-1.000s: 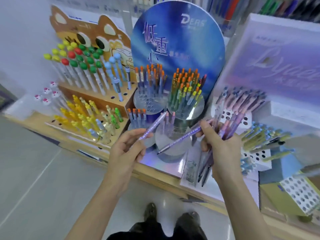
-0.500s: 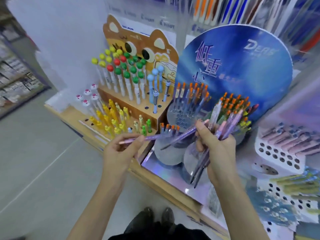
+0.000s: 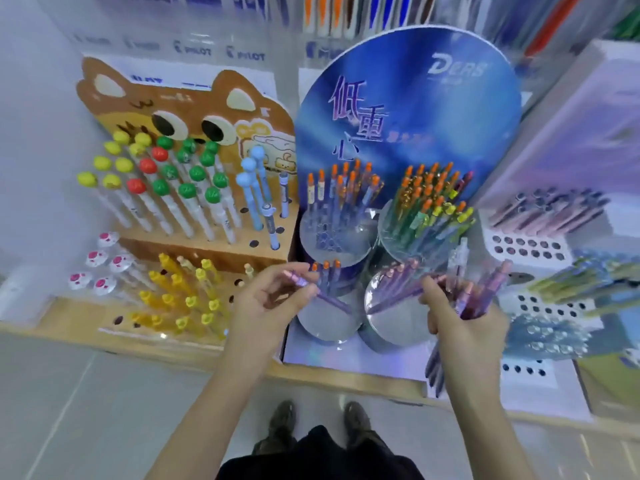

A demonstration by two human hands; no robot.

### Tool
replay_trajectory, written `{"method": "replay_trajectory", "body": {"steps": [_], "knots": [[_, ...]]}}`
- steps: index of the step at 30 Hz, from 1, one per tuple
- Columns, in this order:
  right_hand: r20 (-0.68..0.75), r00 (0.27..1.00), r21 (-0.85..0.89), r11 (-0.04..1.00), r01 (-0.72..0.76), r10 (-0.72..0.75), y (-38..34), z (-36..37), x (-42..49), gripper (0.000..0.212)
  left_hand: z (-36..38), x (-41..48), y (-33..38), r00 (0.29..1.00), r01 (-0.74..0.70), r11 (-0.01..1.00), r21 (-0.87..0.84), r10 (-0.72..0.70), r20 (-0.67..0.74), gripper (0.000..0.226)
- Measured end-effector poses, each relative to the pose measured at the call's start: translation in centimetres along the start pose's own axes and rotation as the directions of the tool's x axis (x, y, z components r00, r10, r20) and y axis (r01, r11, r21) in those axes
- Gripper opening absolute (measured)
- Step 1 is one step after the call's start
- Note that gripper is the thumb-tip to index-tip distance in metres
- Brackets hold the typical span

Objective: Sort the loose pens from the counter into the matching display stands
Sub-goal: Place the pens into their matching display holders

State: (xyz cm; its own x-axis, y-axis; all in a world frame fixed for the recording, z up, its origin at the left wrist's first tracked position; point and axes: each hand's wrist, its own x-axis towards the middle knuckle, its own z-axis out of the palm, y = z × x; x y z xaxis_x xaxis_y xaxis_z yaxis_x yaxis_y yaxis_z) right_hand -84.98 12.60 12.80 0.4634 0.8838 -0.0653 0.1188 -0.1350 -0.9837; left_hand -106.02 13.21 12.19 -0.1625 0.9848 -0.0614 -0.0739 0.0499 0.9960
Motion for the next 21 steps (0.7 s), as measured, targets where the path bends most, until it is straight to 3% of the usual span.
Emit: {"method": "replay_trajectory", "body": {"steps": [5, 9, 13, 21], "knots": [[-0.276, 0.96, 0.031, 0.999, -0.025, 0.033, 1.4, -2.1, -1.5, 0.039, 1.8, 0.3, -0.8, 0.988, -0.057, 0.998, -0.022, 0.06, 0.143, 0.026], [-0.365, 0.93, 0.071, 0.997, -0.021, 0.045, 2.1, -3.0, -1.3, 0.04, 3.1, -0.3, -1.8, 0.981, -0.097, 0.994, 0.041, 0.089, 0.173, 0.028], [-0.317, 0.948, 0.082, 0.996, 0.024, 0.003, 1.8, -2.6, 0.5, 0.024, 4.4, -1.1, -3.1, 0.987, -0.132, 0.983, 0.13, 0.118, 0.107, 0.037], [-0.145, 0.985, -0.03, 0.996, 0.087, -0.09, 2.0, -2.1, 3.5, 0.033, 6.7, -1.9, -3.9, 0.995, -0.062, 0.988, 0.143, 0.072, -0.068, 0.035]]}}
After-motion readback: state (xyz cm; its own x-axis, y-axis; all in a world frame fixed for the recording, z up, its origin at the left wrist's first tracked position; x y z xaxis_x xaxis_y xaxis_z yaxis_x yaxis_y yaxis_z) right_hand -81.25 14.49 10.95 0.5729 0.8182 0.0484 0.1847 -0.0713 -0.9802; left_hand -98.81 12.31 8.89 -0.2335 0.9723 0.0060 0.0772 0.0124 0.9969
